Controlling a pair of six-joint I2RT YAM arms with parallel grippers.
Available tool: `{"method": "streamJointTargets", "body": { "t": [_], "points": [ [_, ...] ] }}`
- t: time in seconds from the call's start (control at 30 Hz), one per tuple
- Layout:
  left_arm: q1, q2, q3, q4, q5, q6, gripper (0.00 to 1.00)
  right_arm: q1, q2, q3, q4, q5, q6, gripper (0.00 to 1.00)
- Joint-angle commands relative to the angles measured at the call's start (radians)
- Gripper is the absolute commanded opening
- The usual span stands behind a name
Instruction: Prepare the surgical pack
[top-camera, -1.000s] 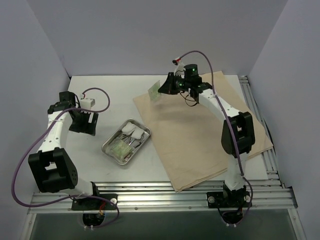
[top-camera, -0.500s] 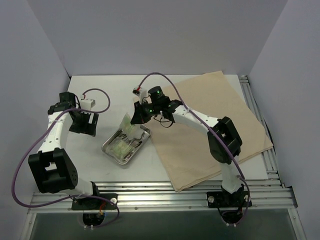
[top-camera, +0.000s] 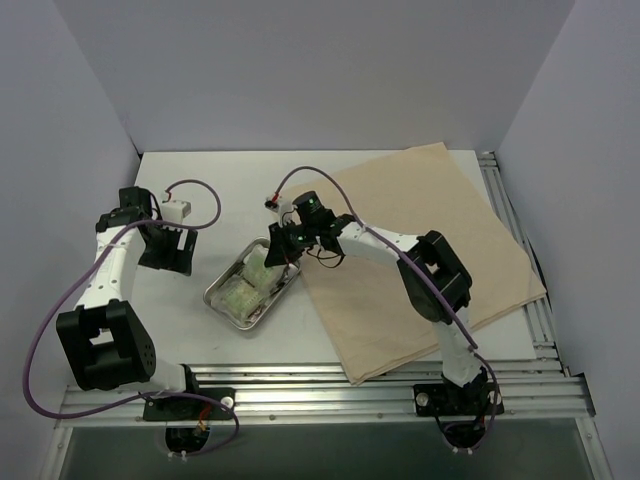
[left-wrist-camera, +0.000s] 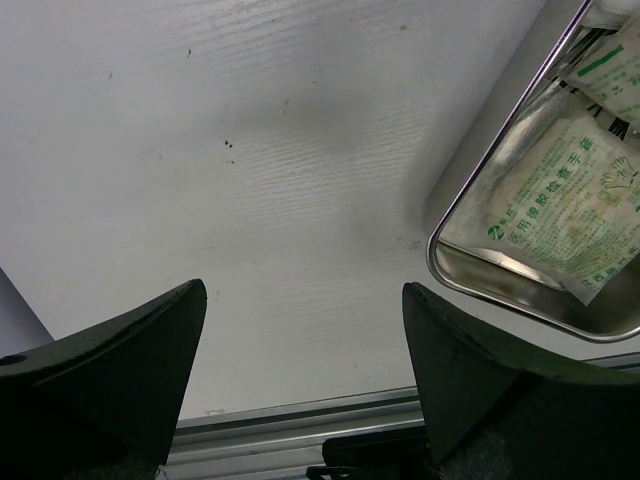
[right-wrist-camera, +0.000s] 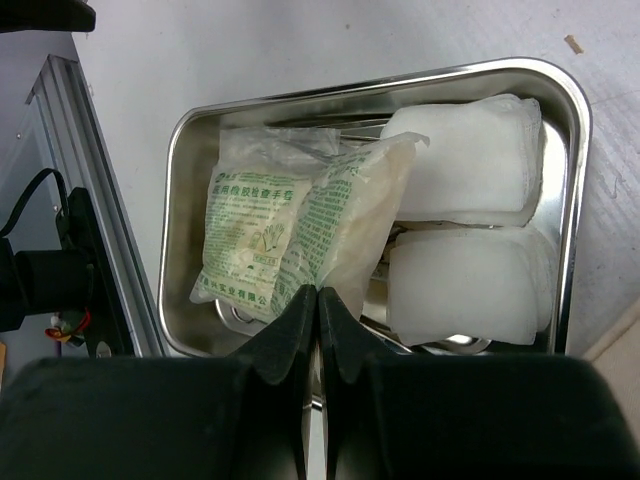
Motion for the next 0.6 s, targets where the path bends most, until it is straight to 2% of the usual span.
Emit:
{"method": "streamJointTargets", "body": {
  "t": [0.0, 0.1, 0.2, 0.23, 0.33, 0.47, 0.57],
  "points": [
    [0.001, -0.030, 0.000, 0.001, 0.025, 0.012, 0.89, -0.019, 0.032, 0.007, 0.056, -0.029, -0.014, 0.00],
    [0.001, -0.027, 0.000, -0.009, 0.050, 0.015, 0.89, -0.030, 0.051, 0.025, 0.035, -0.029, -0.018, 0.00],
    [0.000, -0.024, 0.004, -0.023, 0.074, 0.021, 0.89, -0.028, 0.052, 0.051, -0.017, -0.011, -0.049, 0.19],
    [-0.002, -0.024, 0.004, -0.025, 0.084, 0.024, 0.89, -0.028, 0.048, 0.067, -0.051, 0.000, -0.061, 0.31],
    [-0.008, -0.024, 0.007, -0.032, 0.099, 0.024, 0.89, -0.030, 0.011, 0.093, -0.103, 0.049, -0.086, 0.42],
    [-0.023, -0.019, 0.007, -0.034, 0.096, 0.021, 0.89, -0.030, -0.056, 0.136, -0.151, 0.103, -0.106, 0.47],
    [-0.029, -0.016, 0.007, -0.029, 0.088, 0.012, 0.89, -0.030, -0.083, 0.165, -0.197, 0.225, -0.109, 0.48]
  ]
}}
